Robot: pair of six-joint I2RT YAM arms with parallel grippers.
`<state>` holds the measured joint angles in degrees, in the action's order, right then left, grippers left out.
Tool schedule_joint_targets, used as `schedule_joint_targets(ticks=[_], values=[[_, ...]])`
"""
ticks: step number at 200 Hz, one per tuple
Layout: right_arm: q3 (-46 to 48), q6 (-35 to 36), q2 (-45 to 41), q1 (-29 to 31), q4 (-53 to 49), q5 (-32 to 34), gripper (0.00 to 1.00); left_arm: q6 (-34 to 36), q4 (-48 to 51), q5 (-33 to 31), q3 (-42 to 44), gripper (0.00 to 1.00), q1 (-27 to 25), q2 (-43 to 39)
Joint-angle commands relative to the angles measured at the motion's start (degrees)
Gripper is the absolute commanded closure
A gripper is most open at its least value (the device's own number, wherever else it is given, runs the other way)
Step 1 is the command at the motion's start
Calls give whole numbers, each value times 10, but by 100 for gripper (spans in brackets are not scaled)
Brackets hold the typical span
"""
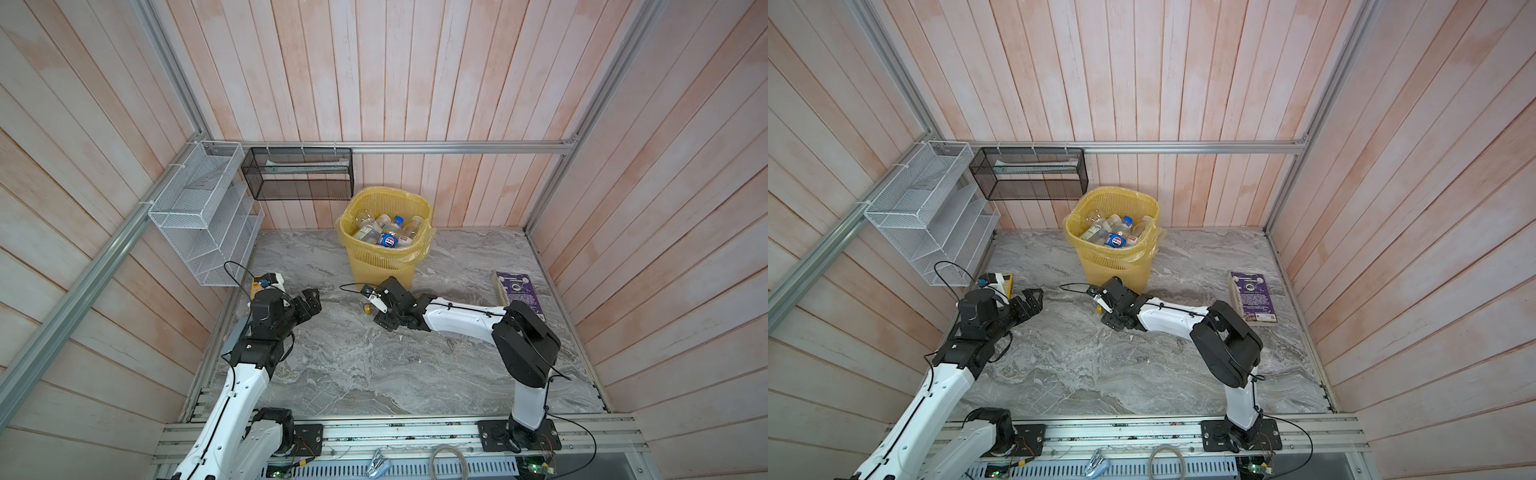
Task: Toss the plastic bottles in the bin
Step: 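Lower the right gripper onto the red-label Coke bottle beside the bin and close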
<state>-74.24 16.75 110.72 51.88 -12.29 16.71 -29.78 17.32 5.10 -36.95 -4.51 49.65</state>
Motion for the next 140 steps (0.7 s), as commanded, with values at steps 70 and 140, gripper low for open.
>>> schedule_joint_targets(ticks=[70,140], values=[[-36,-11,46,3,-114,-37,34,12,12,-14,14,0,5,-14],[-51,-46,32,12,-130,-61,54,10,14,-16,15,0,6,-20]])
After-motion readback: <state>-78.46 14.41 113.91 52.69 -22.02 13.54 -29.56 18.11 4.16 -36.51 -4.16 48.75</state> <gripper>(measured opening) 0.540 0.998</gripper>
